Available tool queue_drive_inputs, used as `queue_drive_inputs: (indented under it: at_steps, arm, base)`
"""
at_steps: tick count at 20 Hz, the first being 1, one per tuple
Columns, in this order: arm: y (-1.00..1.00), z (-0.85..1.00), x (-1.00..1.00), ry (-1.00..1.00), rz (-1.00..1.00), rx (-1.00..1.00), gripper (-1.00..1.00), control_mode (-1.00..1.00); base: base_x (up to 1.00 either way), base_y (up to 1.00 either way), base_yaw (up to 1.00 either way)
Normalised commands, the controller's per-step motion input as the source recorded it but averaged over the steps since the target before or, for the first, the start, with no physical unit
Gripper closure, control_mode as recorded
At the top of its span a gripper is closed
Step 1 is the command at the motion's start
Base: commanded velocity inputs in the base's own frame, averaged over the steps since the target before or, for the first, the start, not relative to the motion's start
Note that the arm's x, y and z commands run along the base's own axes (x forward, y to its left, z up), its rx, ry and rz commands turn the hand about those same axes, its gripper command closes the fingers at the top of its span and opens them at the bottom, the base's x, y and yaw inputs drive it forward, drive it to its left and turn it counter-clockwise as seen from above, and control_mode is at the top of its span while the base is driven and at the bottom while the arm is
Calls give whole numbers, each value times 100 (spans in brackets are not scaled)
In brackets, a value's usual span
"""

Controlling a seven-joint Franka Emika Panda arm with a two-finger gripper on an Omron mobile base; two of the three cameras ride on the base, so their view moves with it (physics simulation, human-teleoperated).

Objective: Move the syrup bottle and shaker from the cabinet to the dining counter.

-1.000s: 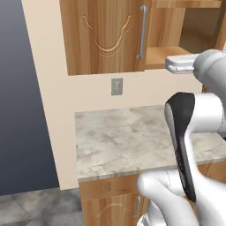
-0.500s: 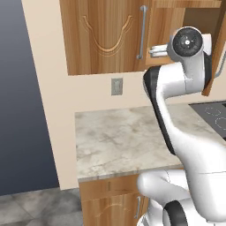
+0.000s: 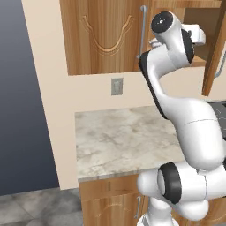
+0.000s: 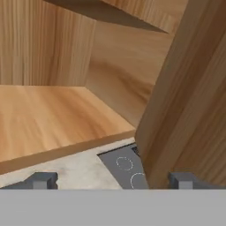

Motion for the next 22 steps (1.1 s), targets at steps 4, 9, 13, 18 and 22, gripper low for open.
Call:
queue_drive_inputs:
  at_steps: [4,9,13,18,22]
  arm:
    - [-58,-1,54,5,-27,0,-100,-100]
    - [-83,0,9,0,-26,0,-100,-100]
    - [-100,0,-6,0,-21,0,-100,-100]
    - [-100,0,-18,-2,-14,0,-100,-100]
    - [-100,0,-10,-1,-8,0,-100,-100]
  base:
    - [0,0,0]
    - [0,0,0]
    - [0,0,0]
    - [0,0,0]
    - [0,0,0]
